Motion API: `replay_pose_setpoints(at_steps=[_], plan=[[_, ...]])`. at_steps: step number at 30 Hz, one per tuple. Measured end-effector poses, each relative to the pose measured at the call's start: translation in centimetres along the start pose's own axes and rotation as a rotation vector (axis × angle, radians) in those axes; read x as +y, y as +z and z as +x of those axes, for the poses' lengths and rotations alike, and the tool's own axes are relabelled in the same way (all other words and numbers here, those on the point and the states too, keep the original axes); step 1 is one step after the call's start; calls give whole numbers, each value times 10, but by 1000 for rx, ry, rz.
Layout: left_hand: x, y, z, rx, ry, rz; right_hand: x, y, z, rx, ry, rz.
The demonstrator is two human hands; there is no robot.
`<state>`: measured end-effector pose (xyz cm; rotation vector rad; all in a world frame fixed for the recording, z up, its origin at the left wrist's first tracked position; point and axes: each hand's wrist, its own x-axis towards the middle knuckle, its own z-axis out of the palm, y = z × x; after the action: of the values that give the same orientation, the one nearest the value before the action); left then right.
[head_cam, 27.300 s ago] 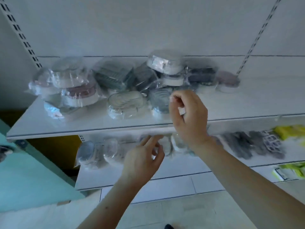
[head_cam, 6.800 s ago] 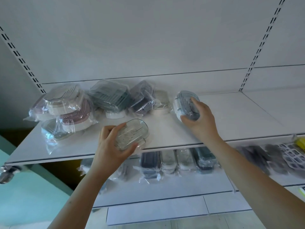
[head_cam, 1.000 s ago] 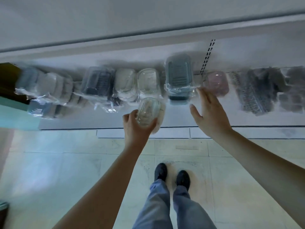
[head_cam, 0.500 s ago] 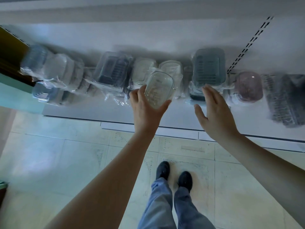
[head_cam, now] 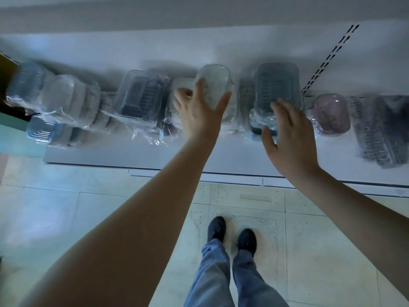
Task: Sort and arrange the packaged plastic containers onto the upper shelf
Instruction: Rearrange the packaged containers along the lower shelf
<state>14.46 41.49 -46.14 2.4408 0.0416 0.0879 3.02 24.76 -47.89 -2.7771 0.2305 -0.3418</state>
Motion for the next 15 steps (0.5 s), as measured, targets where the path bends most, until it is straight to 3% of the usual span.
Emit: replay_pose_setpoints(at_steps=[9, 15], plan=[[-11, 6, -23, -110, 69, 87, -3, -6, 1, 28, 1, 12], [-40, -26, -109, -177, 100, 66, -29, -25, -1, 93, -51, 114]])
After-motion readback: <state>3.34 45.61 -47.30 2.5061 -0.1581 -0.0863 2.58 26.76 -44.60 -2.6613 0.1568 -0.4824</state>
